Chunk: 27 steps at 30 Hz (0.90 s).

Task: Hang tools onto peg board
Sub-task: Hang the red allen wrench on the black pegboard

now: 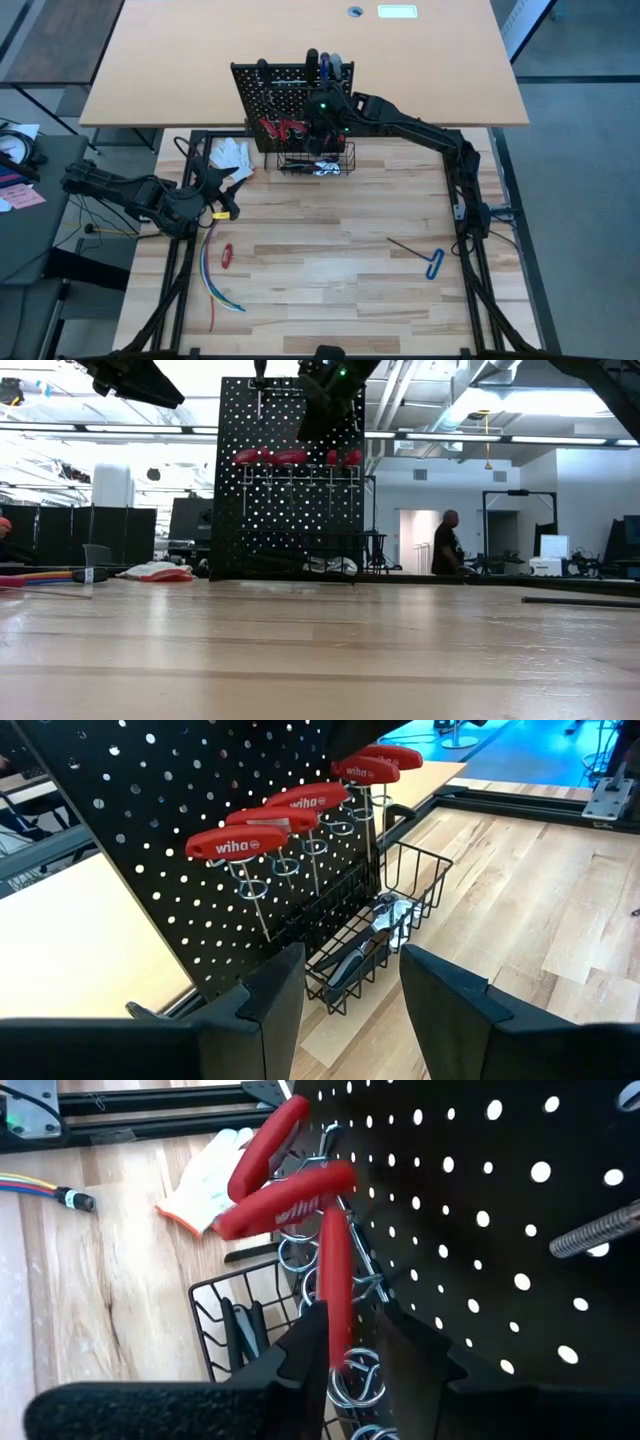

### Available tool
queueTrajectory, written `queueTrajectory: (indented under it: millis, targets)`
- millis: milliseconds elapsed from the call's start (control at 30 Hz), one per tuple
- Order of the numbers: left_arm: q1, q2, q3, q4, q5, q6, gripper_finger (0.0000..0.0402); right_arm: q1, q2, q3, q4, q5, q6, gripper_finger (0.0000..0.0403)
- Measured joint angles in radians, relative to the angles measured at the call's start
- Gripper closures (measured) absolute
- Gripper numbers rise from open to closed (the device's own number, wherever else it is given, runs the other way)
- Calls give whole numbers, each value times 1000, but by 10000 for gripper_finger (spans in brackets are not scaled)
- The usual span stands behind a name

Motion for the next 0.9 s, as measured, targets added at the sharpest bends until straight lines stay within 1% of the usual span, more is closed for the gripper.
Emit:
queueTrajectory:
  millis: [167,267,400,500,567,633,700,800,867,900]
  targets:
    - [0,0,0,-3,0,0,242,31,-17,0,-30,2,-40,310]
    - [0,0,0,-11,22,0,242,73,-30,3,-46,1,-43,310]
    - [-12,0,0,-16,33,8,242,154,-32,-3,-133,0,-73,310]
    - [-40,0,8,-31,36,-10,242,238,-32,-84,-91,-7,-102,310]
    - [-67,0,21,-49,36,-31,242,291,-33,-169,-33,-48,-102,310]
    - [-95,-1,28,-73,36,-59,242,348,-31,-276,67,-98,-98,310]
    - [-120,-2,31,-85,36,-78,242,401,-31,-408,257,-130,-99,310]
    - [-143,-2,32,-83,36,-80,242,476,-7,-607,661,-134,-96,310]
    - [-146,-2,32,-82,35,-80,242,515,46,-687,925,-135,-72,310]
    - [-146,-2,32,-82,35,-83,242,533,82,-698,1048,-137,-37,310]
